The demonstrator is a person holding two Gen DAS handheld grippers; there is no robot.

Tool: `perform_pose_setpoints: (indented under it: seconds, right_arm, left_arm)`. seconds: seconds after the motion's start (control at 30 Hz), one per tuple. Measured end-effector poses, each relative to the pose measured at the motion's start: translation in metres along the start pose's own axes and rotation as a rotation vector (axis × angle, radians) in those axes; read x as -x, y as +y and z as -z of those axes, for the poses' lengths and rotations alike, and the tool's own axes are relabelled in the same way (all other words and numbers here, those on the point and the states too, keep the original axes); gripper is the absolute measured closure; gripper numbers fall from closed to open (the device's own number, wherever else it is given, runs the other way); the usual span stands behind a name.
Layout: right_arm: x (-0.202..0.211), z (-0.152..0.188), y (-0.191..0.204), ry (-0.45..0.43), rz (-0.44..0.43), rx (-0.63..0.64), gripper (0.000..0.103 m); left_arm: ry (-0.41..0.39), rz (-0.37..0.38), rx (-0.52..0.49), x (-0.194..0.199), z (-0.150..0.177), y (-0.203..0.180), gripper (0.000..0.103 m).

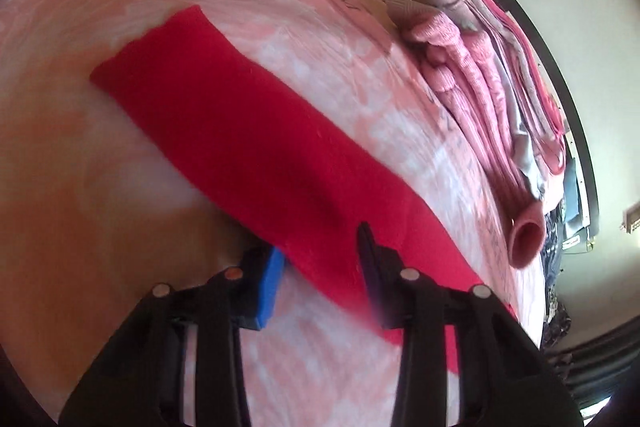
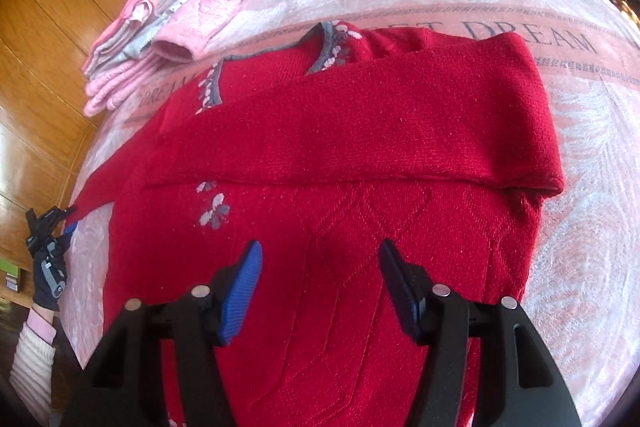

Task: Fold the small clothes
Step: 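Grasp the other sleeve cuff with the left gripper and fold it across the chest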

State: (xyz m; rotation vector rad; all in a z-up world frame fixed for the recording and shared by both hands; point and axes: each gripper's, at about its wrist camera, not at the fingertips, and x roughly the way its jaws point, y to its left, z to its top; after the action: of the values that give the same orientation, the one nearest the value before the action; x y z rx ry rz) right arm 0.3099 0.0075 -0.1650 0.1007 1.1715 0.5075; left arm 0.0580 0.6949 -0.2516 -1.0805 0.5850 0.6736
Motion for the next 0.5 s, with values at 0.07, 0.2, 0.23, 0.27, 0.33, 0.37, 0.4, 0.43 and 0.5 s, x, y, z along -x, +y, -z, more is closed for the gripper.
perform_pose_setpoints:
  seconds: [0.07, 0.2, 0.23, 0.27, 0.33, 0.37, 0.4, 0.43, 0.5]
  right_arm:
    - [-0.001, 0.0, -0.001, -0.004, 0.003, -0.003, 0.042]
    - [-0.002, 0.001, -0.008, -0.001, 0.01, -0.022, 0.042]
    - [-0.002, 0.002, -0.01, -0.001, 0.009, -0.027, 0.042]
    - [-0.001, 0.002, -0.011, -0.003, 0.009, -0.028, 0.042]
    - [0.0, 0.004, -0.012, -0.007, 0.008, -0.029, 0.042]
    - [0.001, 0.004, -0.013, -0.009, 0.009, -0.027, 0.042]
    - [0.002, 0.005, -0.012, -0.011, 0.012, -0.024, 0.042]
    - [0.003, 0.005, -0.012, -0.014, 0.017, -0.019, 0.042]
    - [0.005, 0.007, -0.014, -0.017, 0.033, -0.013, 0.042]
  left_arm:
    - [-0.017, -0.013, 0.003, -0.006, -0.004, -0.004, 0.086]
    - [-0.049, -0.018, -0.032, -0.004, -0.008, -0.019, 0.099]
    - [-0.072, -0.013, -0.053, 0.001, -0.006, -0.028, 0.1]
    - [-0.094, 0.007, -0.076, 0.008, -0.002, -0.036, 0.1]
    - [-0.107, 0.068, -0.148, 0.015, 0.01, -0.066, 0.1]
    - [-0.103, 0.101, -0.196, 0.019, 0.019, -0.087, 0.1]
    - [-0.097, 0.126, -0.231, 0.021, 0.027, -0.104, 0.1]
    - [-0.081, 0.163, -0.281, 0.022, 0.04, -0.128, 0.1]
    - [-0.032, 0.235, -0.381, 0.022, 0.071, -0.176, 0.1]
